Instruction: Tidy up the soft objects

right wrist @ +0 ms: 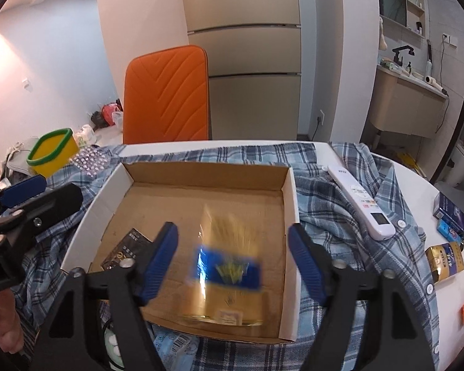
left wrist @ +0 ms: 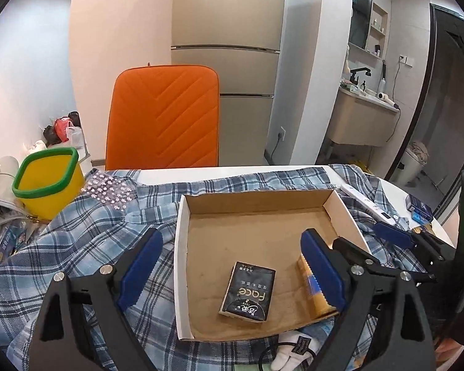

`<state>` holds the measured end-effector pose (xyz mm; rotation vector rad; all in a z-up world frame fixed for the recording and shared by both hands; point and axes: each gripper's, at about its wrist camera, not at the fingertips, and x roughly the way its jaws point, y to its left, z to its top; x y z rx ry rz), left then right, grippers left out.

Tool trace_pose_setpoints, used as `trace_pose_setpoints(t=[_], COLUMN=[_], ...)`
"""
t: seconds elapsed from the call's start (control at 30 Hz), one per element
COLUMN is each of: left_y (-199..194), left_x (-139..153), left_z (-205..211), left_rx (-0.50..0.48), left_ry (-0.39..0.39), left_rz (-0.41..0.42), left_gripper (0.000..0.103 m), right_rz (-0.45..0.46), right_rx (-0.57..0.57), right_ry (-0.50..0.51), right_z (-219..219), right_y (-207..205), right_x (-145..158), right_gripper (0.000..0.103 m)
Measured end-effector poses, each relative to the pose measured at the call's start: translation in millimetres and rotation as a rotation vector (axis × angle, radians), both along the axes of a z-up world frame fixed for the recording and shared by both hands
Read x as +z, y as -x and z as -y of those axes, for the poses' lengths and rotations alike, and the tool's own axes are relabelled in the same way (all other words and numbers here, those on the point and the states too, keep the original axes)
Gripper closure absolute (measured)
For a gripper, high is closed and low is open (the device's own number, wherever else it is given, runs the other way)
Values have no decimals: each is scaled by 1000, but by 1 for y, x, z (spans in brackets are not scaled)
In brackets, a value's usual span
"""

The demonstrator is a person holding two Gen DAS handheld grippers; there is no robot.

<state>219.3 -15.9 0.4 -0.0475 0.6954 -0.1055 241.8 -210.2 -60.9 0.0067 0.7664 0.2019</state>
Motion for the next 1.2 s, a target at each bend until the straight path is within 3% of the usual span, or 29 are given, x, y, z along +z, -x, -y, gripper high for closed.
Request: trace_pose_setpoints(t=[0.17, 0.47, 0.63, 0.8, 0.9, 1.0, 1.1, 1.13, 1.2], left_y=[10, 70, 120, 166, 191, 213, 233, 238, 249], left_x=[9, 44, 69, 82, 83, 83, 80, 79, 73], left_z=[-1, -4, -9, -12, -14, -19, -20, -20, -20], left_rx=[3, -13, -19, 0, 8, 3, -13, -14, -2], left_ry=[-3, -5, 2, -1, -1, 39, 47, 34, 9], left_rz=[16, 123, 223, 345, 425, 483, 560, 586, 643], left_gripper=[11, 11, 11, 11, 11, 10, 9, 0, 0], right_rz=[-2, 79, 155, 243, 319, 388, 441, 454, 491], right_rx=[-23, -54, -44, -56, -62, -72, -81, -81, -74], right_ry=[-12, -46, -55, -74, -87, -68, -62, -66, -81], right_z=[6, 19, 24, 29, 32, 33, 35, 36, 37], right_y=[3, 41, 78, 114, 136, 155, 172, 178, 191], right_x=[6, 46, 69, 86, 93, 95, 94, 93, 88], right_gripper=[29, 29, 28, 16, 5, 1, 1, 0, 0])
